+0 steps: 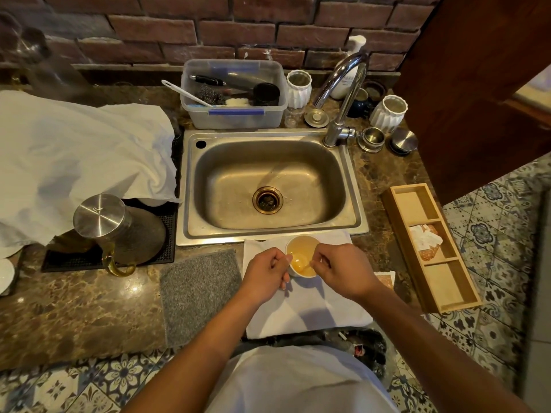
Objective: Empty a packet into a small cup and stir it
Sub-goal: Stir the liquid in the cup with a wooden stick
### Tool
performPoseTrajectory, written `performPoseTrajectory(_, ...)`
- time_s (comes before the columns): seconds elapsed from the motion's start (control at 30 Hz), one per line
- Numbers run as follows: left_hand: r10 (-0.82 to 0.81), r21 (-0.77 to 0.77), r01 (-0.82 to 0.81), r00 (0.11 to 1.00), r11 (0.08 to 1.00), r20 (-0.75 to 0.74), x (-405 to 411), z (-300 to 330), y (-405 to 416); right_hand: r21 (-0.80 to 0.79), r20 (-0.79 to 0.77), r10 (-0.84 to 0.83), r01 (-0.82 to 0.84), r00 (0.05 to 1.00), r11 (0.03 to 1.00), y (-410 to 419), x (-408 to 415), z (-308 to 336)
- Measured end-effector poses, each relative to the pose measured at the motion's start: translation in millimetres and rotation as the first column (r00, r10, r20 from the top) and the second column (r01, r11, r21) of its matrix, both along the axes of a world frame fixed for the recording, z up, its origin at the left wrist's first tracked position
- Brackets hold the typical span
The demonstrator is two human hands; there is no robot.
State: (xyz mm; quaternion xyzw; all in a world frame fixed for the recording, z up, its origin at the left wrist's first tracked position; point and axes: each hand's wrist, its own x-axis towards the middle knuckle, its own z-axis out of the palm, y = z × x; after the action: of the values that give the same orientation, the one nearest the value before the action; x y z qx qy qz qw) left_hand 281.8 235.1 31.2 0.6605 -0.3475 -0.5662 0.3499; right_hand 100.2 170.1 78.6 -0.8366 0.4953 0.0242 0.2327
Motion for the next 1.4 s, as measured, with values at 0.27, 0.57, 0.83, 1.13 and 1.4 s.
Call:
performPoseTrajectory(0.27,0.004,0.011,-0.004,1.0,1.0,-0.007,0,1,0,-0.072,0.05,-0.079,0.082,0.996,0.994,-5,8,-3)
performPoseTrajectory(0.57,0.011,-0.011,-0.011,1.0,1.0,0.005,-1,2,2,-0.121,-0.1,0.047,-0.059,0.994,0.991,-6,-4,7)
performPoseTrajectory(0.83,0.006,-0.003,-0.006,1.0,1.0,-0.006,-1,2,0,-0.048,0.01,0.019,-0.019,1.0,0.999,2,5,1)
performPoseTrajectory(1.13,0.01,-0.012,-0.01,1.0,1.0,0.016,-2,5,3,-0.146,-0.046,-0.058,0.051,0.997,0.988,-7,6,3)
performPoseTrajectory(1.4,-0.003,-0.009,0.004,0.997,1.0,0.073,-3,5,2,-0.03,-0.029,-0.044,0.043,0.999,0.999,3,3,3)
